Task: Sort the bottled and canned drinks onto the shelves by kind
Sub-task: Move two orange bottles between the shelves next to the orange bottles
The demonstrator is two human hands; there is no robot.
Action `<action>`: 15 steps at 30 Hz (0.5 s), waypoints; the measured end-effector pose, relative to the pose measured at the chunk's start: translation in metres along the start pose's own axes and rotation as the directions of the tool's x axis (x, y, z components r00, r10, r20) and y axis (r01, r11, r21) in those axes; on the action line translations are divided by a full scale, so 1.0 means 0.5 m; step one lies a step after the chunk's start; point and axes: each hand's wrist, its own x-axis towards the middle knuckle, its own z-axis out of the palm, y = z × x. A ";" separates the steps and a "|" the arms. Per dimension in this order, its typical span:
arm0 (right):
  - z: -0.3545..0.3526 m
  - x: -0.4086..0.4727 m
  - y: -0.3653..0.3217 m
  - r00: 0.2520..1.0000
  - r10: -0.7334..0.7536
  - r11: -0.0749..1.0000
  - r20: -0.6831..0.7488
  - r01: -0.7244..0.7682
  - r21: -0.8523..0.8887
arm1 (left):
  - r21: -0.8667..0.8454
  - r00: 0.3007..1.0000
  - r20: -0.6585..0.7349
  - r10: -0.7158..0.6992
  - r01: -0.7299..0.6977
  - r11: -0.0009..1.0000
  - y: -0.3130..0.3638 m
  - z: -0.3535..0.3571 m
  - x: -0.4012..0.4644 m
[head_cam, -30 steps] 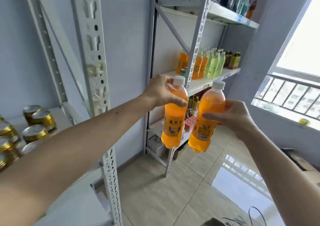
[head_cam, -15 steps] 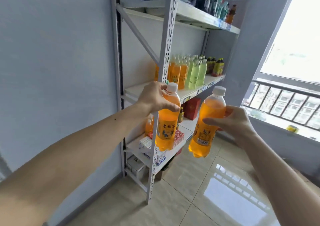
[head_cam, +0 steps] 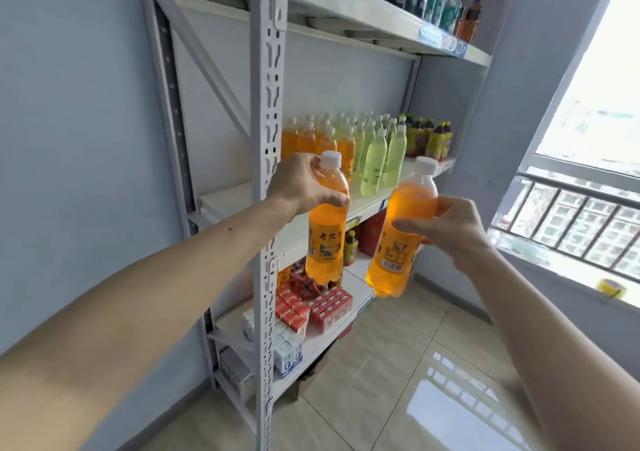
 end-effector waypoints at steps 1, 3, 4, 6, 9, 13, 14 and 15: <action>-0.001 0.035 0.010 1.000 -0.004 1.000 -0.002 0.004 -0.005 | -0.007 1.000 -0.001 -0.001 0.001 1.000 -0.005 0.020 0.030; 0.000 0.106 0.027 1.000 -0.012 1.000 -0.004 0.012 -0.011 | -0.027 1.000 -0.003 0.003 -0.003 1.000 -0.015 0.054 0.091; 0.000 0.142 0.033 1.000 -0.017 1.000 -0.004 0.016 -0.011 | -0.031 1.000 -0.010 0.005 -0.005 0.999 -0.020 0.070 0.124; 0.001 0.213 0.037 1.000 -0.030 0.999 -0.002 0.030 -0.011 | -0.032 0.999 -0.036 0.007 -0.008 0.999 -0.027 0.099 0.187; 0.006 0.315 0.055 0.999 -0.036 0.999 -0.002 0.036 0.011 | -0.007 0.997 -0.080 -0.002 0.002 1.000 -0.040 0.142 0.271; 0.022 0.439 0.083 0.999 -0.033 0.999 0.000 0.033 0.034 | 0.055 0.991 -0.129 -0.023 0.030 0.998 -0.062 0.194 0.371; 0.026 0.467 0.090 0.999 -0.036 0.999 0.004 0.036 0.034 | 0.063 0.990 -0.141 -0.031 0.040 0.997 -0.067 0.204 0.392; 0.032 0.499 0.099 0.999 -0.037 0.999 0.014 0.036 0.037 | 0.068 0.987 -0.152 -0.043 0.054 0.996 -0.072 0.215 0.415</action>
